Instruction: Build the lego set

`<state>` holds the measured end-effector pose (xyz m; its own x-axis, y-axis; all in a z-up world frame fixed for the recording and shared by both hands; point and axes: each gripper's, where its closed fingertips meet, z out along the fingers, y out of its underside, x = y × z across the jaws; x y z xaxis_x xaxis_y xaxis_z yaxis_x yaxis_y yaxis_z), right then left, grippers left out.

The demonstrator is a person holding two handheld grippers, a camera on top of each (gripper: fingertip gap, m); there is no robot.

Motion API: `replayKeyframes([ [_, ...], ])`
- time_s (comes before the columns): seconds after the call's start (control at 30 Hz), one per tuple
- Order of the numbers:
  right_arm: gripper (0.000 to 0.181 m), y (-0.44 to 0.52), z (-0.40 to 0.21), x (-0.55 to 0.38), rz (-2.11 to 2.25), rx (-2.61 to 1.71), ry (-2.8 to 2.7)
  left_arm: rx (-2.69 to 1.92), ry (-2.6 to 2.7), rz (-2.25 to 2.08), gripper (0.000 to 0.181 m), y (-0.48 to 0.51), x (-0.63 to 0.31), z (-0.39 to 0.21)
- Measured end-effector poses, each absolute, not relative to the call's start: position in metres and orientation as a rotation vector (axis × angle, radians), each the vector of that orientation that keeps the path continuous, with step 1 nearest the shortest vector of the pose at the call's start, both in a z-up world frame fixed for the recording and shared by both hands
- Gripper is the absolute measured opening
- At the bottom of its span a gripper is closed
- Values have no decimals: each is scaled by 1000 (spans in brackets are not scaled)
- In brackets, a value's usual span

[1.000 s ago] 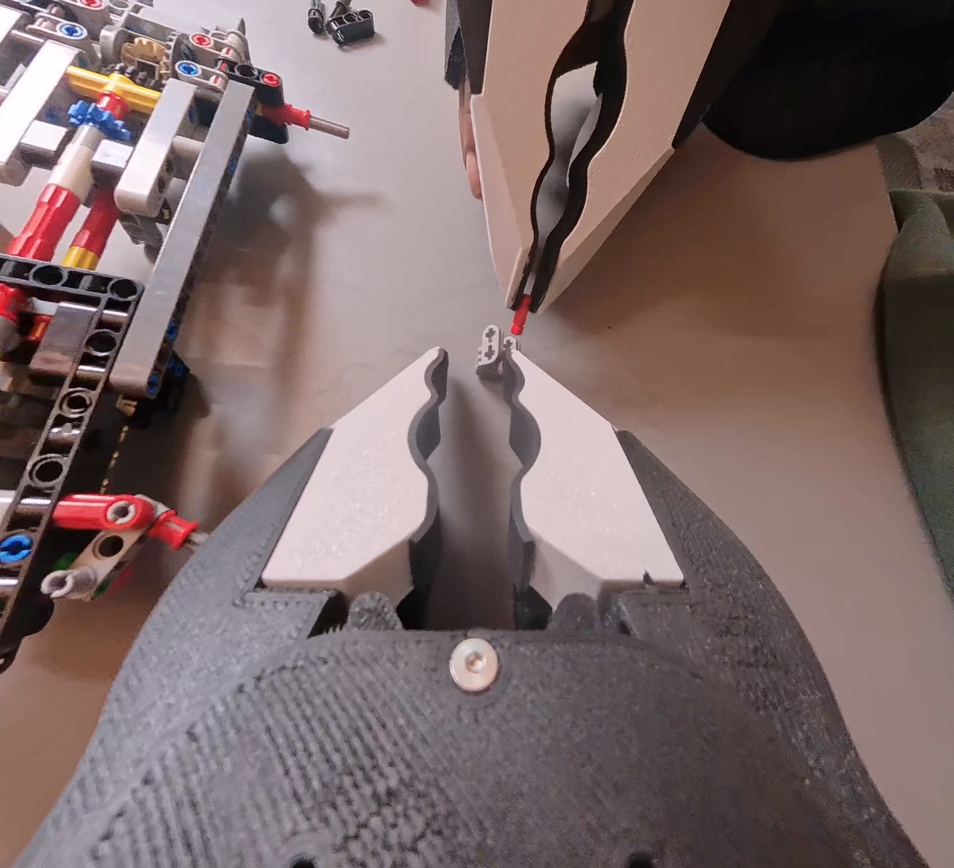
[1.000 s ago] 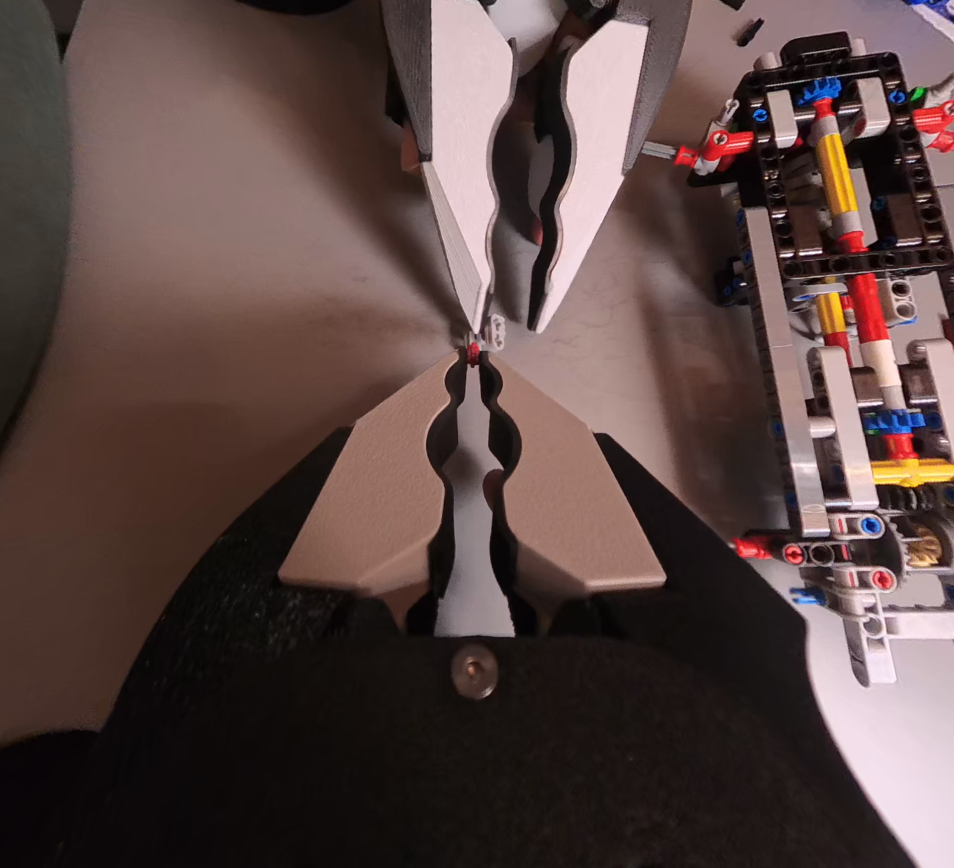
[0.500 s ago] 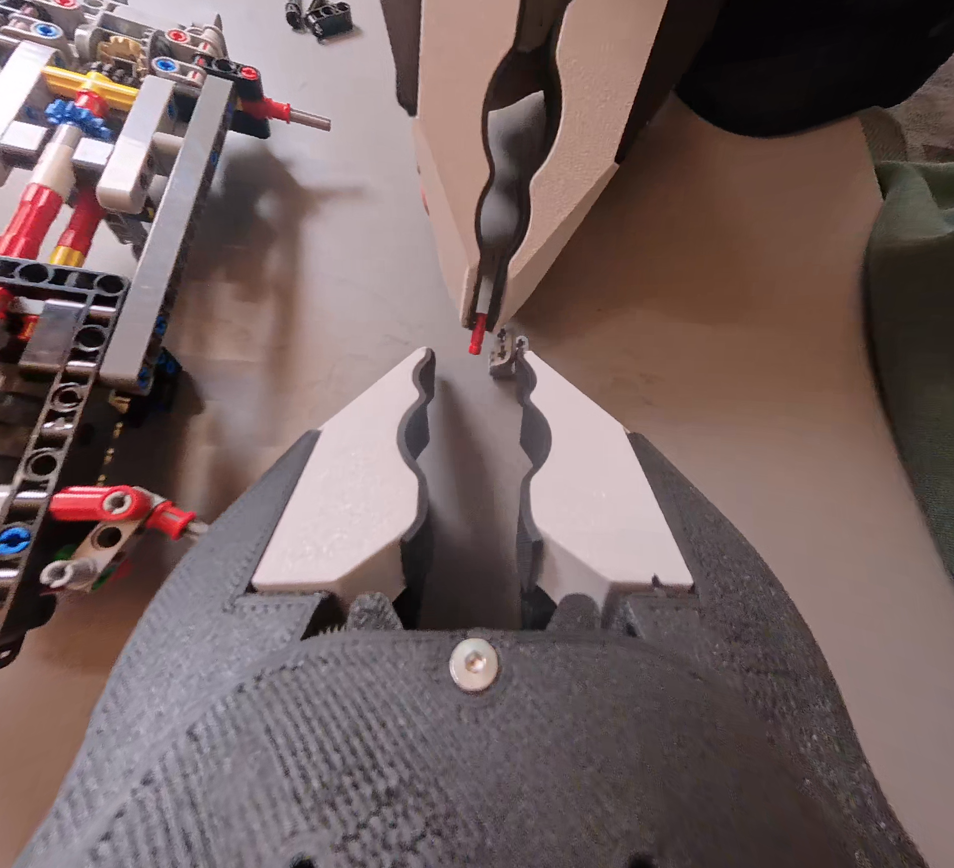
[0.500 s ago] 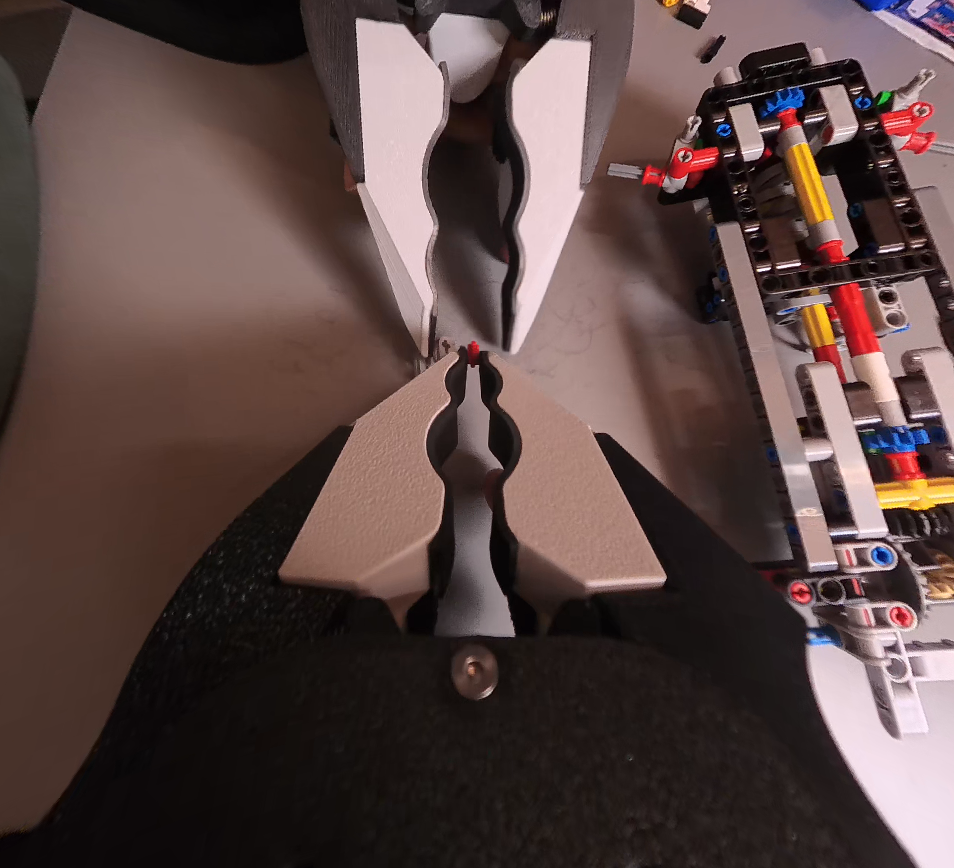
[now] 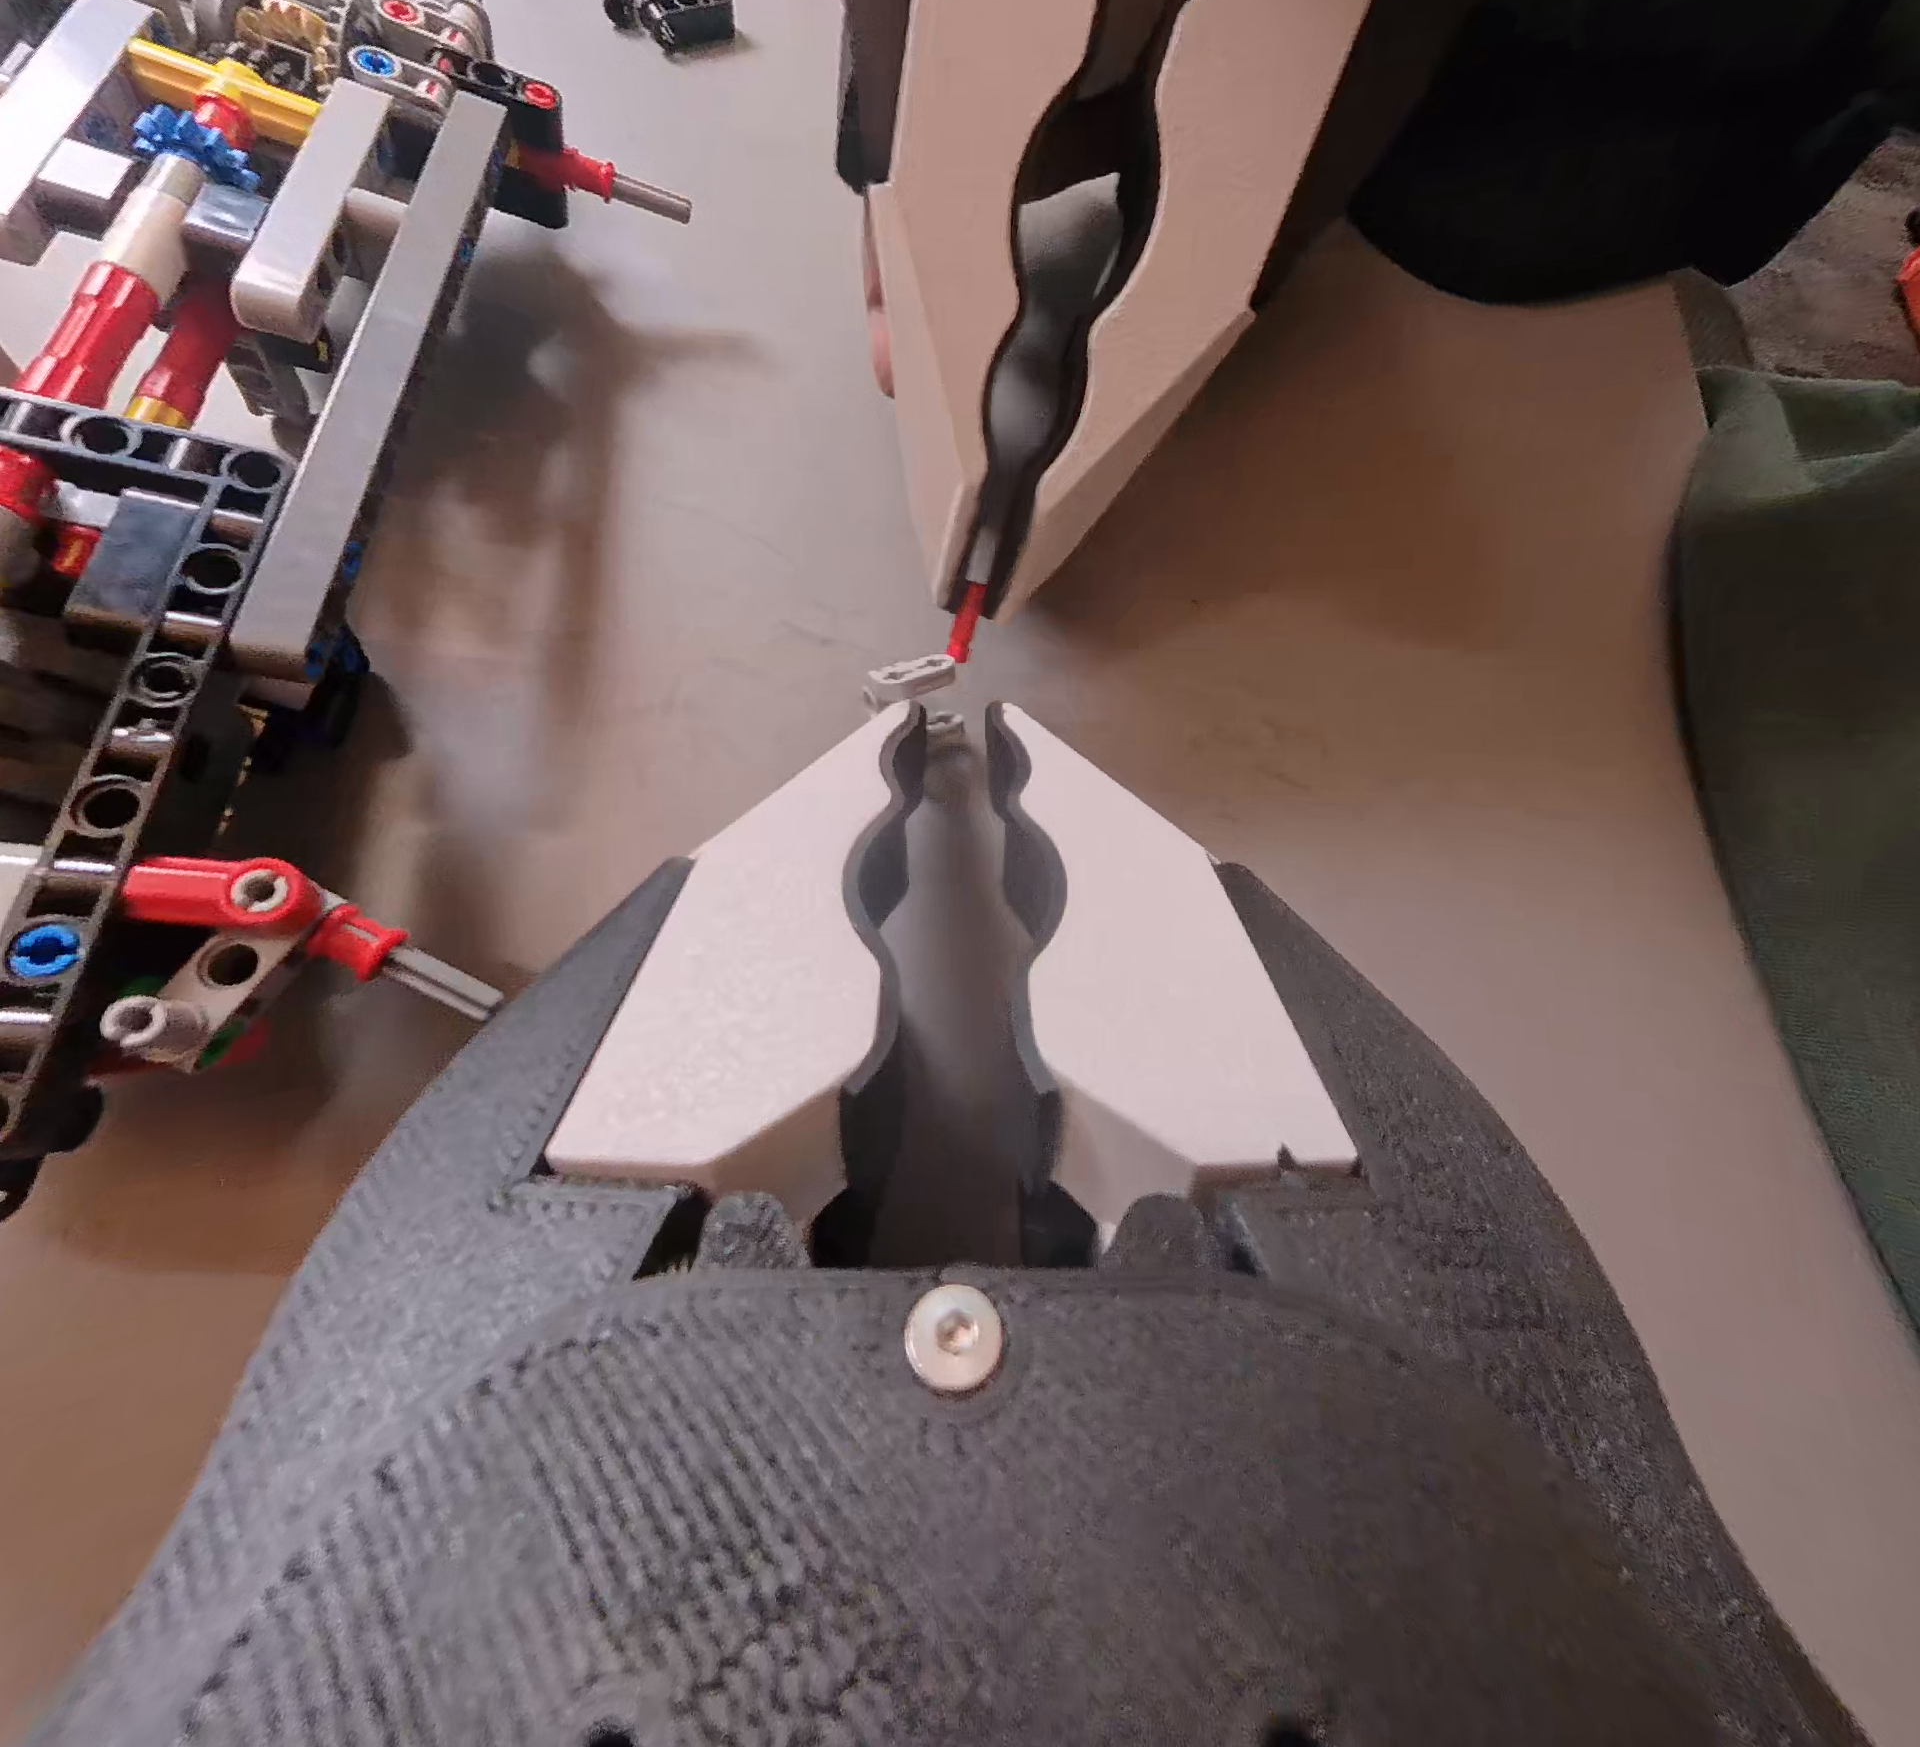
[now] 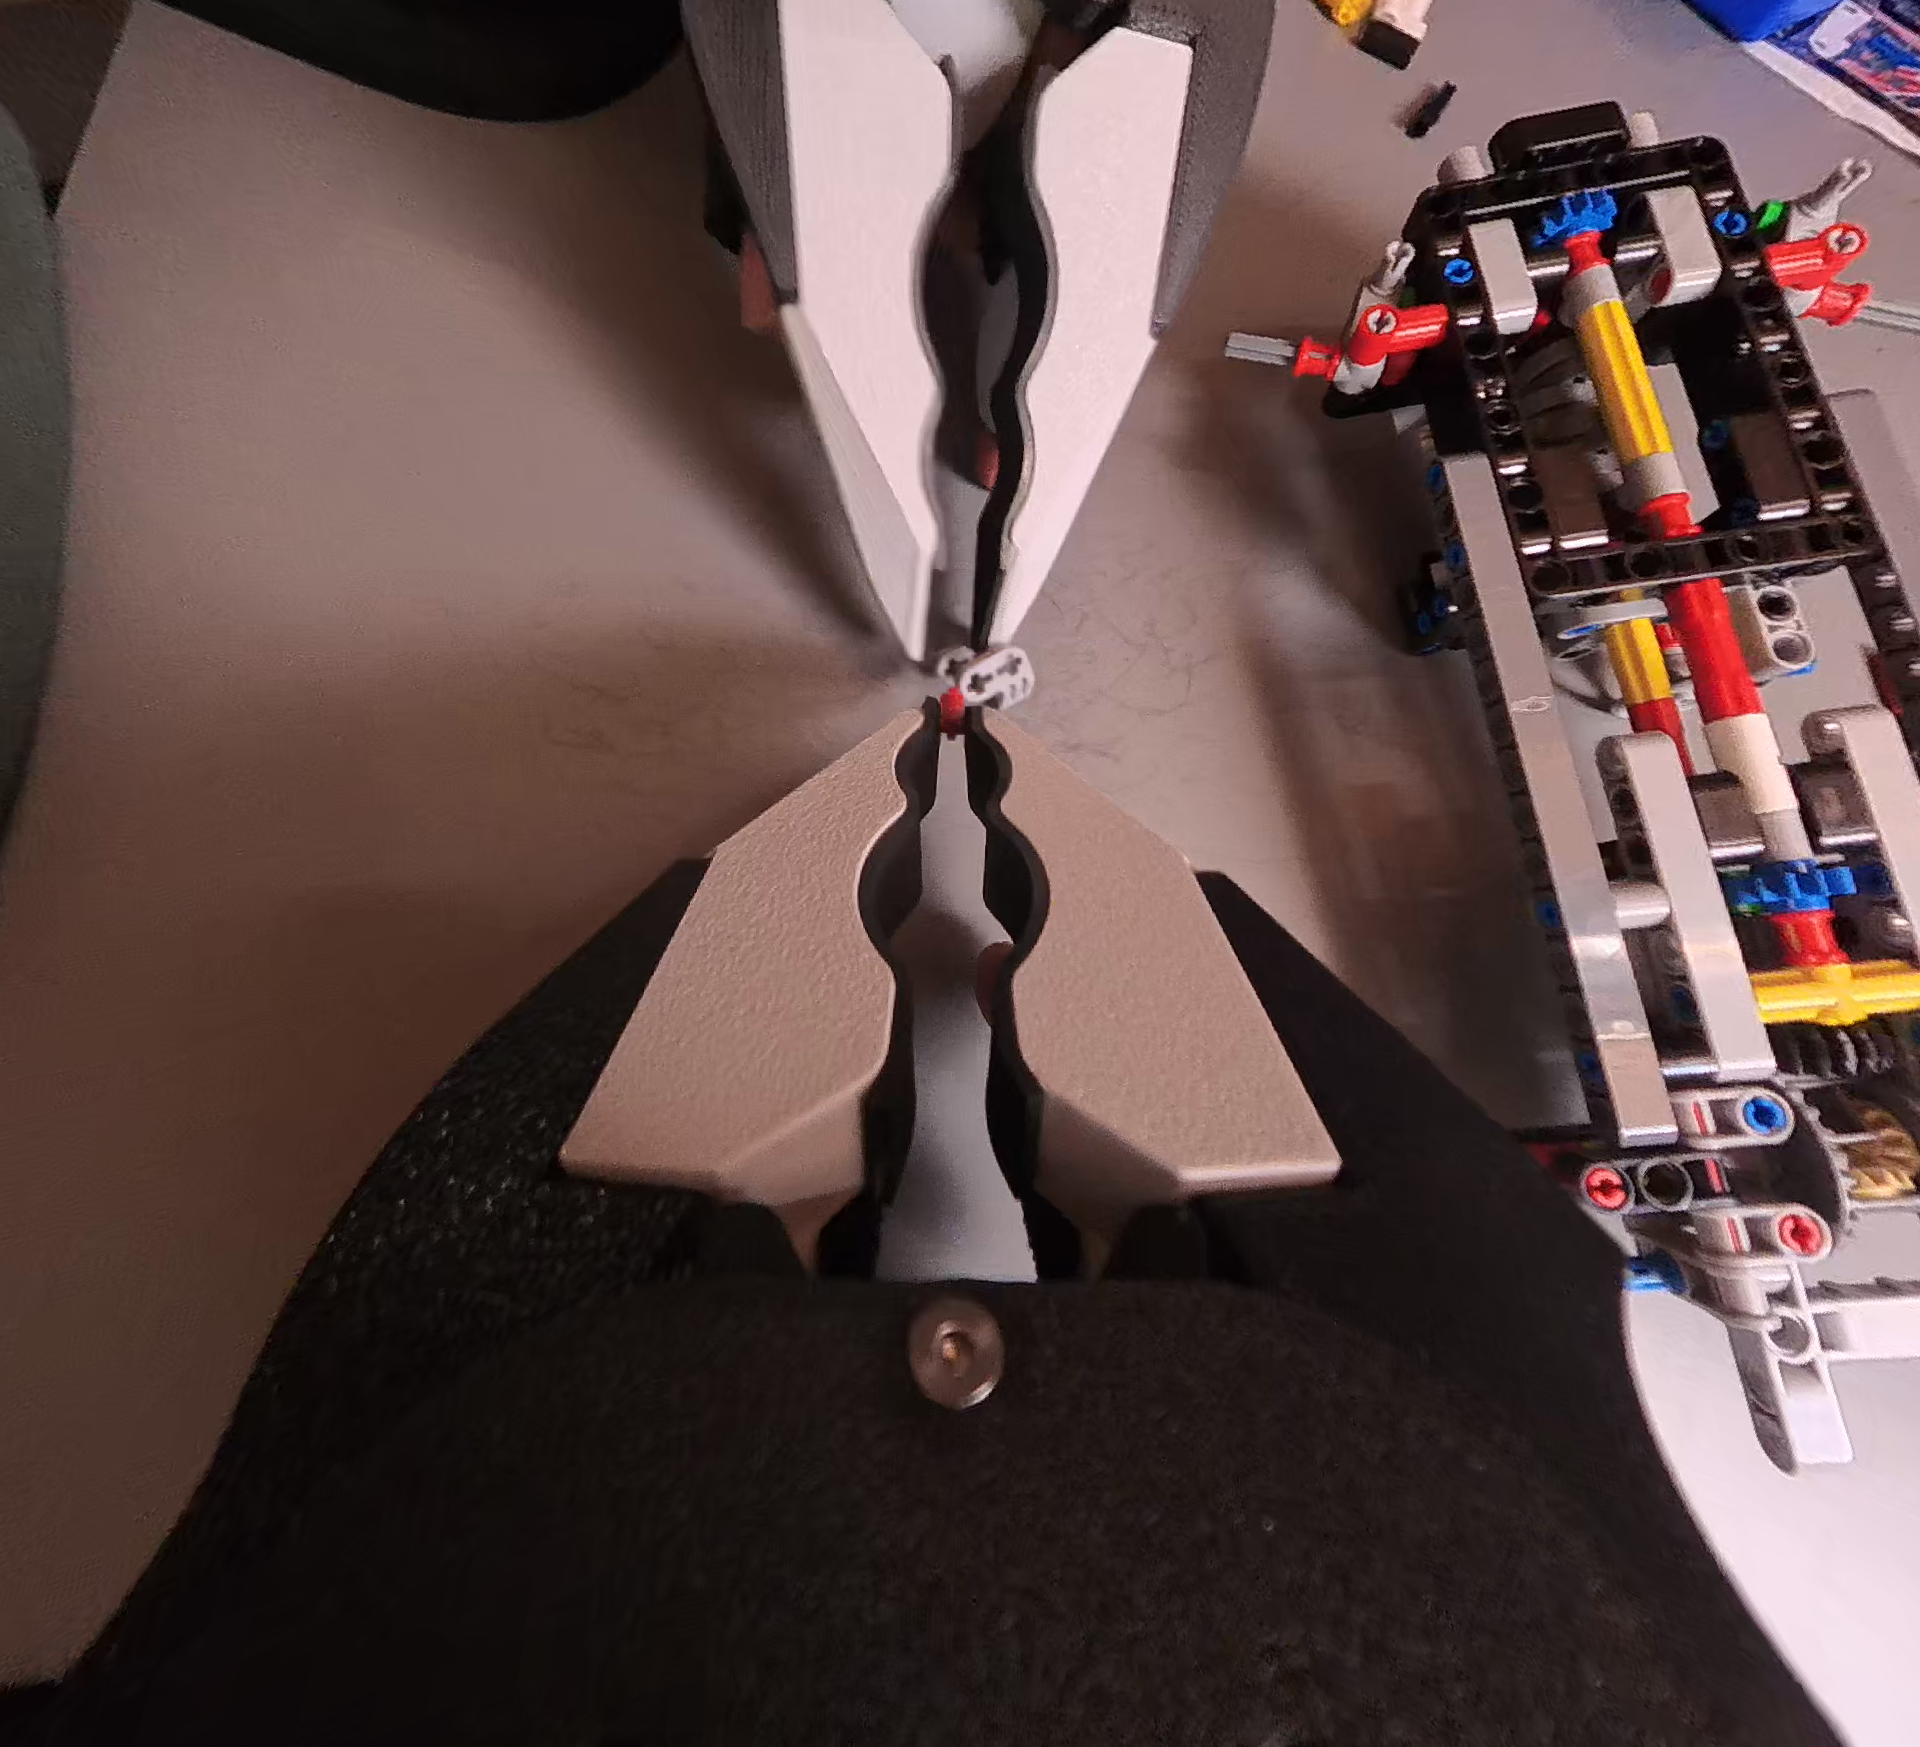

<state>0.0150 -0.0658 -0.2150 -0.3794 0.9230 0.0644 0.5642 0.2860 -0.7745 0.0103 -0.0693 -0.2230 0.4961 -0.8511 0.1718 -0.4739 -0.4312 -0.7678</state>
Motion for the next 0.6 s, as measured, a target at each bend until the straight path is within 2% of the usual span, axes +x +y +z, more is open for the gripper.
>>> replayKeyframes([
  [0.3, 1, -60, -204, 14, 933, -1321, -1994, -1979, 1202, -616, 26, -75, -5, -218],
  [0.43, 1, -68, -195, 4, 960, -1256, -1957, -1987, 1259, -536, 25, -73, -6, -228],
  [0.6, 1, -64, -212, 6, 838, -1270, -2031, -1969, 1289, -509, 22, -74, 2, -229],
])
